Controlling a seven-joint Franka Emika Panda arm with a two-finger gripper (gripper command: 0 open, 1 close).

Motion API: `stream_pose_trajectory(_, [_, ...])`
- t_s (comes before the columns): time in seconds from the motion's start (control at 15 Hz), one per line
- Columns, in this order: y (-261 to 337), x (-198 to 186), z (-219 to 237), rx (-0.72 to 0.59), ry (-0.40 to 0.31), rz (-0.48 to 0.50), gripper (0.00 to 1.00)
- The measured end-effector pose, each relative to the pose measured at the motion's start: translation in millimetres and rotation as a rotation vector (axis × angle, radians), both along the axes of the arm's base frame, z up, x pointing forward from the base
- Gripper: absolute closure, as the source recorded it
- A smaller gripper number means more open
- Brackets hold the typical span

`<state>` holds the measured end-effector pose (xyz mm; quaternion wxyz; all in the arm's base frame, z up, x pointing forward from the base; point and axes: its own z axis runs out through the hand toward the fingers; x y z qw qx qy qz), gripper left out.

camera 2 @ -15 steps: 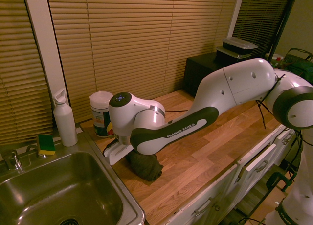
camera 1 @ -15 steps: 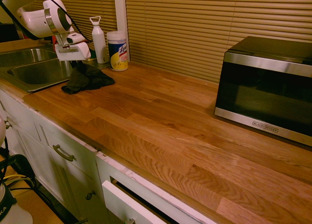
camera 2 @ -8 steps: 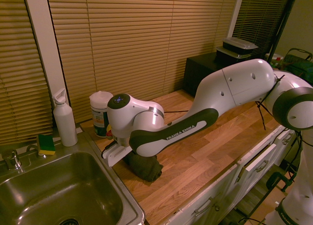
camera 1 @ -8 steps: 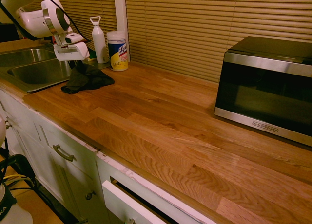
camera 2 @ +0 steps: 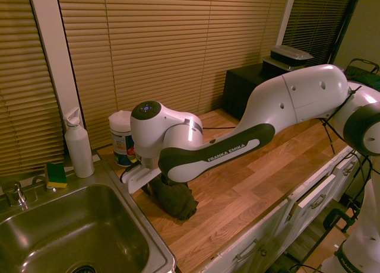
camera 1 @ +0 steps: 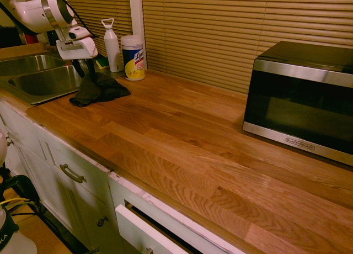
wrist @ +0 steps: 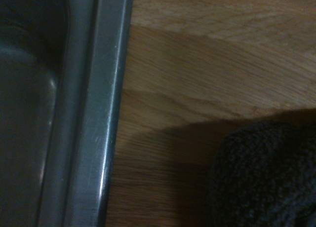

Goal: Clear the spill

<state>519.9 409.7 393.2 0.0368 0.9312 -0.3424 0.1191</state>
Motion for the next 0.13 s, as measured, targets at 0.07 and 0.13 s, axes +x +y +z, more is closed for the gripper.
stream_pose_trajectory(0.07, [0.1,-2.9,8.7,-0.001,-0.009,-0.005,0.0])
stream_pose_trajectory(0.13, [-0.1,-6.3,16.6,-0.002,-0.017,-0.01,0.0])
